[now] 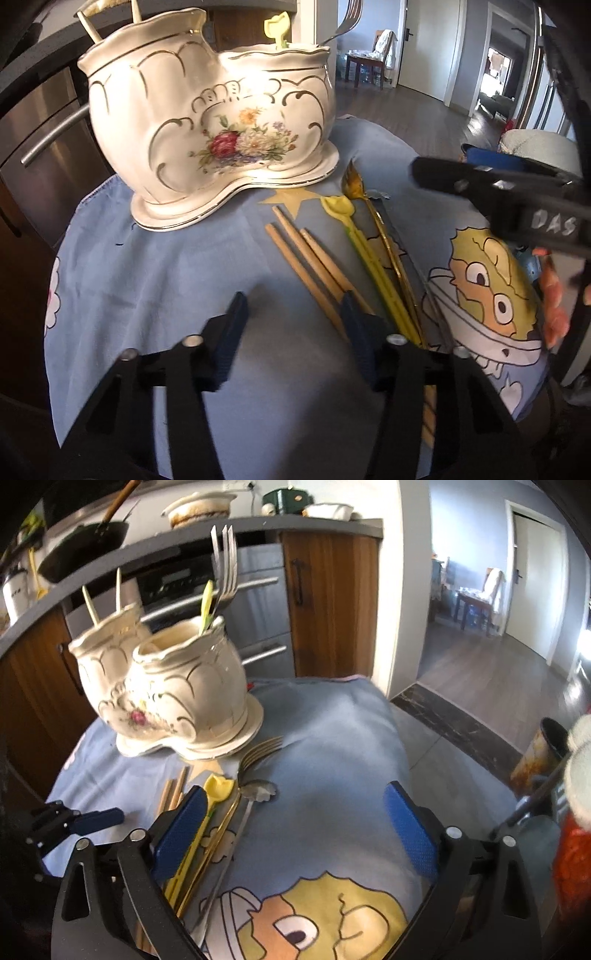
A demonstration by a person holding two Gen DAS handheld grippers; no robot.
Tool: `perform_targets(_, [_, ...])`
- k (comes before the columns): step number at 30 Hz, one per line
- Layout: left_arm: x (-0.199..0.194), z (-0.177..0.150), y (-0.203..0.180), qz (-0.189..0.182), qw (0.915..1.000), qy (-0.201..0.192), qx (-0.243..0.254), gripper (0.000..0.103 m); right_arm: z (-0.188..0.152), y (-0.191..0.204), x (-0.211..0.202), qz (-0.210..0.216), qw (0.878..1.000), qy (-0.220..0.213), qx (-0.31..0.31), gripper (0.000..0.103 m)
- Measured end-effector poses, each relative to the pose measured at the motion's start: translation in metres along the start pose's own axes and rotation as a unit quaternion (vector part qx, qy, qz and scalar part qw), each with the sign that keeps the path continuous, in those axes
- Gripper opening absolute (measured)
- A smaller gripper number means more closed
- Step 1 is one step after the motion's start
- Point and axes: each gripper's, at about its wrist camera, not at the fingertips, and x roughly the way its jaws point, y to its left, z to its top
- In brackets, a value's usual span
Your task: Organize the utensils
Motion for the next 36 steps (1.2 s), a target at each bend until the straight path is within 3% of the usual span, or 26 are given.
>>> perform_targets(1, [0.0,0.0,0.0,-0.003,1.0,0.0,0.0,0.047,0.001,0.003,0.004,0.007,1.0,0.005,-0.002,0.088])
perform_targets(3, [-0.001,0.001,-0.001,-0.009,1.0,0.0,0.0,0.041,0.003,0.009,0.012,0.015,1.0,0.016,-0.012,0.068])
perform_targets(5, [0.0,0.004,-0.005,-0.013,0.9999,0.001,0.004,0.027,0.005,0.017,0.02,0.019,0.999,0.024,-0.026,0.056])
perform_targets(7, [0.001,0.007,-0.011,-0.016,0.9998,0.001,0.006,0.02,0.008,0.022,0.027,0.025,0.999,0.03,-0.033,0.044])
perform_targets(9, [0.003,0.009,-0.012,-0.017,0.9999,0.0,0.0,0.02,0.01,0.026,0.034,0.029,0.998,0.036,-0.036,0.031])
perform_targets(16, [0.014,0.019,-0.008,-0.042,0.9988,0.01,-0.023,0.02,0.011,0.032,0.051,0.038,0.998,0.043,-0.041,0.012])
perform_targets(17, [0.015,0.021,-0.008,-0.045,0.9987,0.01,-0.022,0.016,0.011,0.032,0.052,0.04,0.997,0.044,-0.04,0.007])
perform_targets(18, [0.016,0.022,-0.007,-0.047,0.9986,0.011,-0.02,0.011,0.011,0.031,0.052,0.042,0.997,0.044,-0.038,0.006])
perform_targets(22, [0.018,0.025,-0.001,-0.066,0.9974,0.019,-0.021,0.008,0.01,0.029,0.046,0.049,0.998,0.035,-0.033,0.005])
perform_targets(25, [0.015,0.026,0.004,-0.064,0.9976,0.02,-0.014,0.0,0.006,0.026,0.037,0.054,0.998,0.028,-0.028,0.005])
perform_targets(30, [0.018,0.022,0.021,-0.06,0.9968,0.039,-0.037,0.0,0.003,0.023,0.026,0.062,0.998,0.02,-0.021,0.005])
perform_targets(36, [0.006,0.022,0.008,-0.075,0.9957,0.023,-0.05,0.002,-0.001,0.025,0.012,0.065,0.998,0.008,-0.025,0.005])
